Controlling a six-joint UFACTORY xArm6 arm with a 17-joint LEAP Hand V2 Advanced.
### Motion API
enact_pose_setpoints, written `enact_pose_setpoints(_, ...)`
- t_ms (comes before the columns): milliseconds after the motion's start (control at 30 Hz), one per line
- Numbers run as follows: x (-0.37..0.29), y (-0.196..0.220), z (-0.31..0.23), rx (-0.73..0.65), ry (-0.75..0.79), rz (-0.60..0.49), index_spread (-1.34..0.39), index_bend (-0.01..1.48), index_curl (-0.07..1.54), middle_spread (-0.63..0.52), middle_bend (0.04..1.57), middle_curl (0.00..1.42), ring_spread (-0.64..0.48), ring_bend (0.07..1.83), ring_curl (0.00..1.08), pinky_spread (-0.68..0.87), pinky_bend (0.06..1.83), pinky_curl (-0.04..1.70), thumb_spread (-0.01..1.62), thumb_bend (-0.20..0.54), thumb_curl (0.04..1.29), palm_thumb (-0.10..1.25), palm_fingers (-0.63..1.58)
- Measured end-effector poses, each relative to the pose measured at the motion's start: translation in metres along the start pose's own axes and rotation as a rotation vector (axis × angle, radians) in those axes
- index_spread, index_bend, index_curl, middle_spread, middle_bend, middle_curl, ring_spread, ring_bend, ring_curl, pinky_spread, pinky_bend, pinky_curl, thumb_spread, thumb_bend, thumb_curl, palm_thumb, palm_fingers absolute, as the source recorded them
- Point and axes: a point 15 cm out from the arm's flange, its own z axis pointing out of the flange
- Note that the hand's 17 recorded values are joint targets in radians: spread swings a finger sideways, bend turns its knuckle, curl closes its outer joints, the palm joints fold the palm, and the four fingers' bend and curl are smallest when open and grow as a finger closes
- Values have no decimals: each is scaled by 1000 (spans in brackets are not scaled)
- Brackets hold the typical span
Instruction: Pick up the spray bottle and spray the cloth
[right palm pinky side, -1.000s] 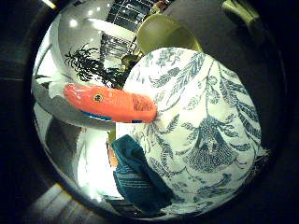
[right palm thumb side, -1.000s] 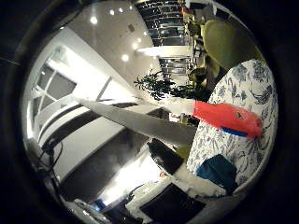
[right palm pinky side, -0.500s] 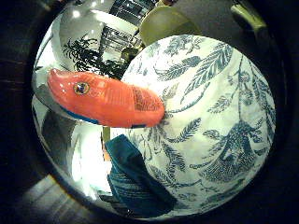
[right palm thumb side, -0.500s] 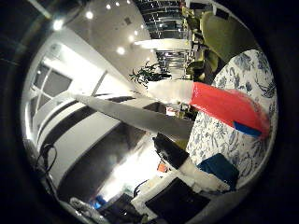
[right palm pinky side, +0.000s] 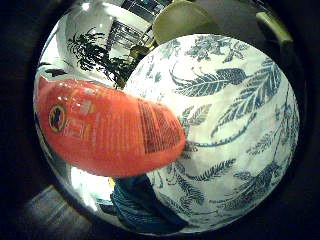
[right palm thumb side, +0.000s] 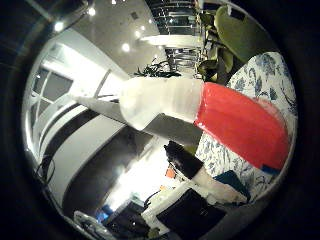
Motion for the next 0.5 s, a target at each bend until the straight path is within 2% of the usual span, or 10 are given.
enact_pose_setpoints(167, -9, 8, 21, -42, -12, -14, -83, 160, 280, 190, 347, 374, 191, 510, 295, 397, 421, 289, 1048, -25, 338, 599, 207)
enact_pose_setpoints(333, -19, 22, 42, -99, -38, -16, -113, 186, 301, 139, 411, 386, 166, 590, 306, 379, 418, 273, 1042, -25, 339, 596, 416)
enact_pose_setpoints(500, -24, 33, 52, -131, -51, -16, -175, 216, 339, 44, 534, 420, 26, 741, 332, 282, 444, 241, 1039, -20, 347, 612, 735)
